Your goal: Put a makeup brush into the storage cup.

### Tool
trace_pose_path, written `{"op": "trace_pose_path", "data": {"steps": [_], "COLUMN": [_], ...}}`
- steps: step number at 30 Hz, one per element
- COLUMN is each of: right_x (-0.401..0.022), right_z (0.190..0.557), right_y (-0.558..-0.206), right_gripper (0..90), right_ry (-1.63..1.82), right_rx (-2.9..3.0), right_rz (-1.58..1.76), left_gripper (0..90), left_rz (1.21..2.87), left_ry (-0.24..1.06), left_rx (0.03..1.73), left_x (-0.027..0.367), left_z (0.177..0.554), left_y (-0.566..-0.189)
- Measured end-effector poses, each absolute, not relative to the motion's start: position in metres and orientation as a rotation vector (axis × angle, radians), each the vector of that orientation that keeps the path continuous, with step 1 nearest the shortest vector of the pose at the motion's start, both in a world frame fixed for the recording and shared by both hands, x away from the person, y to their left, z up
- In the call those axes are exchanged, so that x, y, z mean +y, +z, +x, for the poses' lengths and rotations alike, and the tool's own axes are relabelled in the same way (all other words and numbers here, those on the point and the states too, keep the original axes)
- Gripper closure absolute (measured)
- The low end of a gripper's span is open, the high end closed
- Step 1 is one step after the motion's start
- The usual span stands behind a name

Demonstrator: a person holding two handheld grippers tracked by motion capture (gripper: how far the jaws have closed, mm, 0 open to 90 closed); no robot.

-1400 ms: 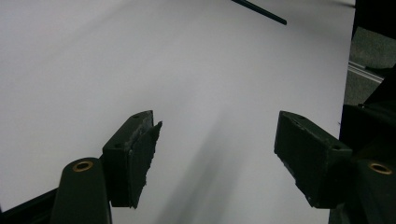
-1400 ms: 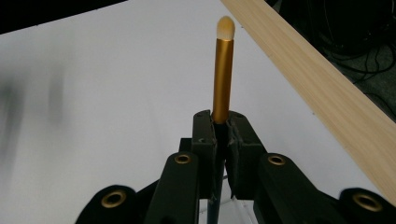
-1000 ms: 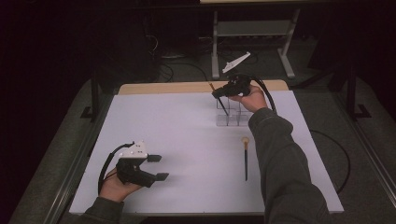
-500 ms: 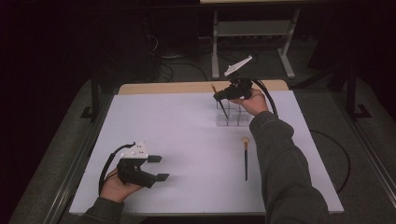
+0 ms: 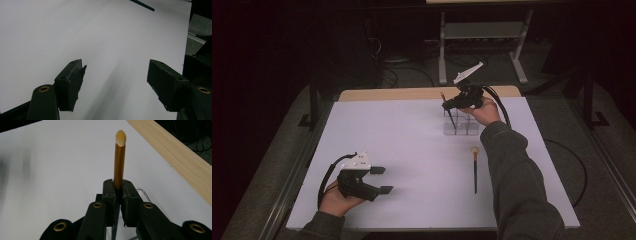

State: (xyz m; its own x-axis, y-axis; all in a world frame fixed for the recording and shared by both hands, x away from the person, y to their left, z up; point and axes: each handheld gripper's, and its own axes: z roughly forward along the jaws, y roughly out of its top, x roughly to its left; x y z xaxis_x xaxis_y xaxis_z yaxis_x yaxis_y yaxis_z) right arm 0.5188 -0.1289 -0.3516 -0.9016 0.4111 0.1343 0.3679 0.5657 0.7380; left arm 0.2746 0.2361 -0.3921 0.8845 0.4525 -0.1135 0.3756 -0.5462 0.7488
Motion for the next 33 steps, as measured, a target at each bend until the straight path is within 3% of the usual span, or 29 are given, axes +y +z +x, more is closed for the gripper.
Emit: {"op": "trace_pose_path", "data": {"steps": [8,11,18,33], "right_x": [-0.13,-0.131,-0.138,-0.155], "right_z": [0.517,0.516,0.511,0.5], "right_y": [-0.352,-0.352,-0.35,-0.345], "right_gripper": [79.3,72.2,67.9,64.0], "right_ry": [1.274,1.259,1.282,1.303], "right_rx": [2.729,2.725,2.699,2.664], "right_rz": [0.702,0.72,0.767,0.779], "left_gripper": [28.2,27.9,27.8,27.6], "left_rz": [2.207,2.205,2.209,2.204], "left_ry": [0.122,0.118,0.12,0.126], "left_rx": [0.593,0.589,0.593,0.592], "left_x": [0.236,0.236,0.236,0.236], "left_z": [0.275,0.274,0.274,0.274], "left_y": [-0.392,-0.392,-0.392,-0.391]}}
